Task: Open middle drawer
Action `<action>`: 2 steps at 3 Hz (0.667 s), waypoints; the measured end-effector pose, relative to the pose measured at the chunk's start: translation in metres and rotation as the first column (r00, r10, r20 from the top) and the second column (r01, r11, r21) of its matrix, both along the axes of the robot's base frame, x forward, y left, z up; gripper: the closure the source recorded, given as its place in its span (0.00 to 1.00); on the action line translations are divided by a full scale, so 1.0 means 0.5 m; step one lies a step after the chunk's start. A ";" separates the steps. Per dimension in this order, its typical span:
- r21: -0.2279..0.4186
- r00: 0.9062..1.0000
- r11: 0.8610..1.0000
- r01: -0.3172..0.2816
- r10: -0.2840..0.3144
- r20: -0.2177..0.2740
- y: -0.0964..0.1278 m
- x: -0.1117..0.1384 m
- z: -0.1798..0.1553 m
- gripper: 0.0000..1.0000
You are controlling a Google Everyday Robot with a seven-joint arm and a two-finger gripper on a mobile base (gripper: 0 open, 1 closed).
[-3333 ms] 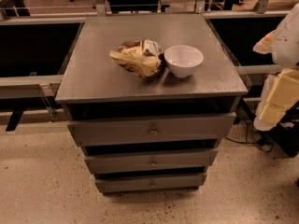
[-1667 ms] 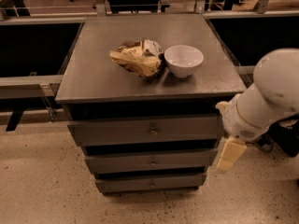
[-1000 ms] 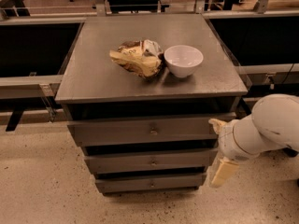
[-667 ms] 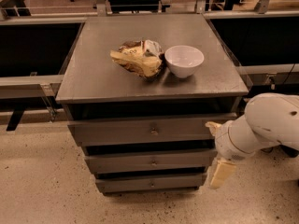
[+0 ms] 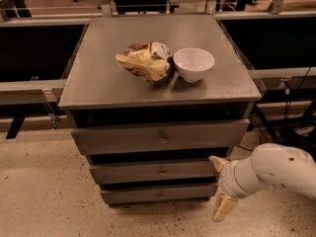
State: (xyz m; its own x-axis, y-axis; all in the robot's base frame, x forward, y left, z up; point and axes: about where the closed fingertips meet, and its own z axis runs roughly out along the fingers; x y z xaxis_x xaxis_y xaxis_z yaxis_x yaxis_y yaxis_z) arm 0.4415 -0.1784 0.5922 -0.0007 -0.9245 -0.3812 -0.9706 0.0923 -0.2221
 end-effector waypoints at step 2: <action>0.085 0.999 0.996 -0.019 0.015 0.049 0.016 0.015 -0.079 0.00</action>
Offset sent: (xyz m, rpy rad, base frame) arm 0.0079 0.0055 -0.0272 0.0665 -0.0455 0.0080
